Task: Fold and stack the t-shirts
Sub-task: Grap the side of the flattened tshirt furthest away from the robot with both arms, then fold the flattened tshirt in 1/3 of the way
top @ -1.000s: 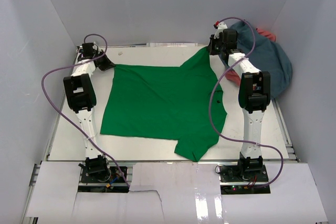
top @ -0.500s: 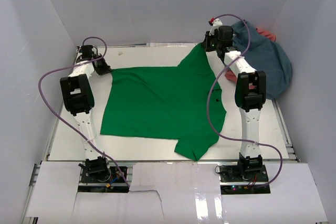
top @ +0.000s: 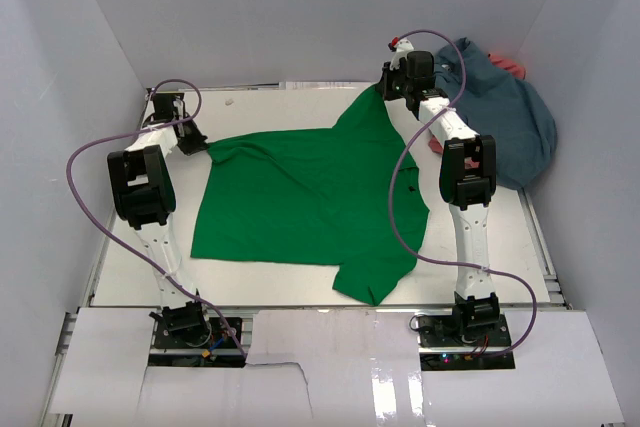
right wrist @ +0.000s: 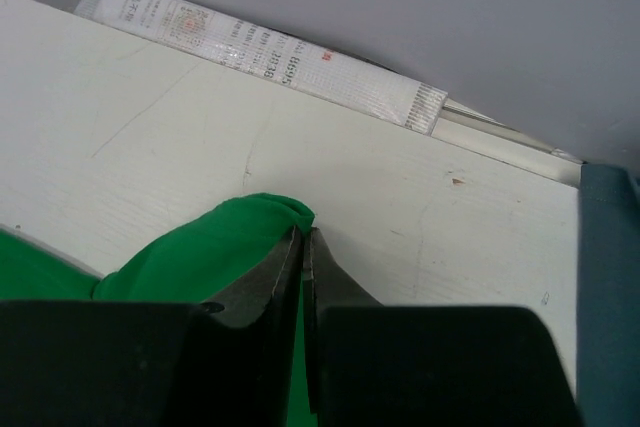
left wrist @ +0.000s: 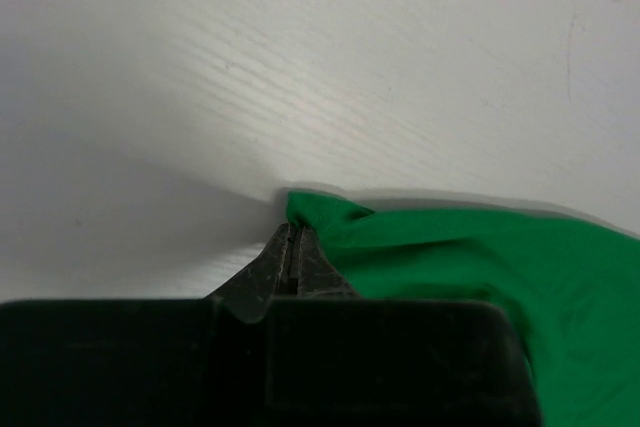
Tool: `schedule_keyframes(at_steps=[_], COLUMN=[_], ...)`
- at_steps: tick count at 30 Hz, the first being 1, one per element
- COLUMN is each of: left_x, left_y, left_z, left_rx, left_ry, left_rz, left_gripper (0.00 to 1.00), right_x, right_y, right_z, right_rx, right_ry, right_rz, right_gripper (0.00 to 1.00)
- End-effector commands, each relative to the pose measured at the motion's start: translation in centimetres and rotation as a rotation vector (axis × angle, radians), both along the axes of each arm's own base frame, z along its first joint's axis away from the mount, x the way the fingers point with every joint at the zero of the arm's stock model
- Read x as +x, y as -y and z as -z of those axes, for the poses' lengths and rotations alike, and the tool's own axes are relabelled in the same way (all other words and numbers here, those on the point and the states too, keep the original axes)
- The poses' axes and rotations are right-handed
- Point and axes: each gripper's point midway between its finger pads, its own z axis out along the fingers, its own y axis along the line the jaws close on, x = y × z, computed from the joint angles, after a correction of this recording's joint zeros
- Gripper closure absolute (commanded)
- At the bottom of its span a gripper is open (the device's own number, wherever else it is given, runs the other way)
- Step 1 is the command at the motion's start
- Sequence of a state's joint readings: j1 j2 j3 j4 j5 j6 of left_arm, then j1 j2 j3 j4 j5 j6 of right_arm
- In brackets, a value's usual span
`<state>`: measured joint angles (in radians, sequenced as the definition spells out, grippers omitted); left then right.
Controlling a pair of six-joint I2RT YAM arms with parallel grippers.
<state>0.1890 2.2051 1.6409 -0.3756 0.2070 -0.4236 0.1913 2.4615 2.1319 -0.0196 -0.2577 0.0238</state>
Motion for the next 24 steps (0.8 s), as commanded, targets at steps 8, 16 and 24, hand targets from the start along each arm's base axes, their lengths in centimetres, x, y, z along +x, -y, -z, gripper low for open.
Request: schedule_keyframes(at_steps=[8, 16, 24], left_x=[-3.2, -8.1, -11.1], left_y=[-0.8, -0.4, 0.4], left_z=[-3.4, -3.4, -2.7], left_rx=[0.041, 0.055, 0.034], left_ry=[0.052, 0.036, 0.003], left_rz=[-0.064, -0.108, -0.114], left_gripper=[1.0, 1.0, 1.0], right_x=[0.9, 0.5, -1.1], right_y=[-0.6, -1.1, -2.3], right_z=[-2.2, -1.6, -1.0], right_rx=[0.013, 0.015, 0.002], right_ry=[0.053, 0.038, 0.012], right_rz=[0.003, -0.011, -0.034], right_gripper=[0.92, 0.92, 0.92])
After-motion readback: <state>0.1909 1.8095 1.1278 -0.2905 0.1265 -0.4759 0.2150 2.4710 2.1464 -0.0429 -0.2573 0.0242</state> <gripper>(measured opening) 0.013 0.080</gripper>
